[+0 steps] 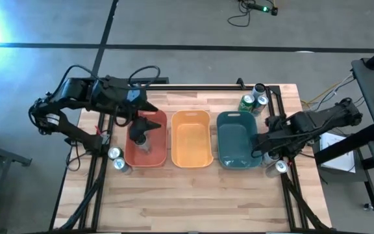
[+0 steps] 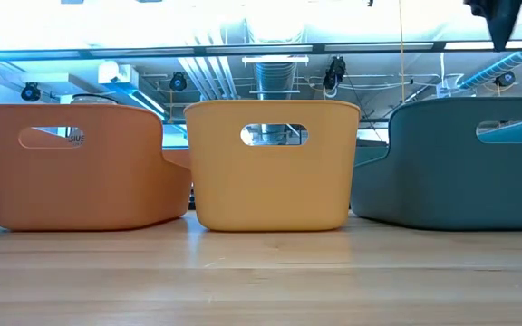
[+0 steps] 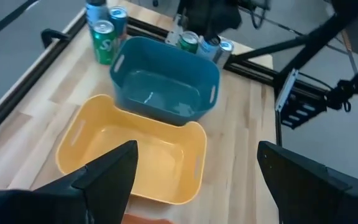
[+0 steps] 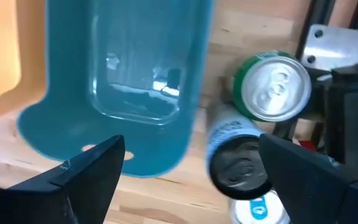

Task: Sort soda cans
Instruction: Put the bottom white soda can into the orange bin

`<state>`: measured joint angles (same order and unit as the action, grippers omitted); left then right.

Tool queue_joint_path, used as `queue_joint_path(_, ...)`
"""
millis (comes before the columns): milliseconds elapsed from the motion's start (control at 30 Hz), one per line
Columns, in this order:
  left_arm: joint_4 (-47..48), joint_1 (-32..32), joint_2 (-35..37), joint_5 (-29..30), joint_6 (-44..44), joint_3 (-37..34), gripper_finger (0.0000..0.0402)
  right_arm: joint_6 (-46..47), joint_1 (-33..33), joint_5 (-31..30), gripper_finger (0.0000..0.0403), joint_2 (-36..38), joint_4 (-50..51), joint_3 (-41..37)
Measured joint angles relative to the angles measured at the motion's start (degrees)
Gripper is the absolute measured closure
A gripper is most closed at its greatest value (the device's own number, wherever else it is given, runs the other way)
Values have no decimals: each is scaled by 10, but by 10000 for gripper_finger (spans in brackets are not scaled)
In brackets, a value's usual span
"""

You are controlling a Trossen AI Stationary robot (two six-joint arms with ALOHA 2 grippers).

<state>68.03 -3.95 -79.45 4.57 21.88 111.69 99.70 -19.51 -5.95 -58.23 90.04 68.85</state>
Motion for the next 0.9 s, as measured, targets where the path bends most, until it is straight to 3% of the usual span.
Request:
queue_joint_path(167, -25, -28, -1, 0, -1, -28, 86, 37, 0, 7, 39, 43, 0, -43)
queue_joint_path(300, -41, -46, 1, 0, 3, -49, 86, 30, 0, 51, 39, 66, 0, -78)
queue_joint_path(900, -100, -50, -1, 15, -3, -74, 86, -24, 0, 109, 39, 66, -53, -163)
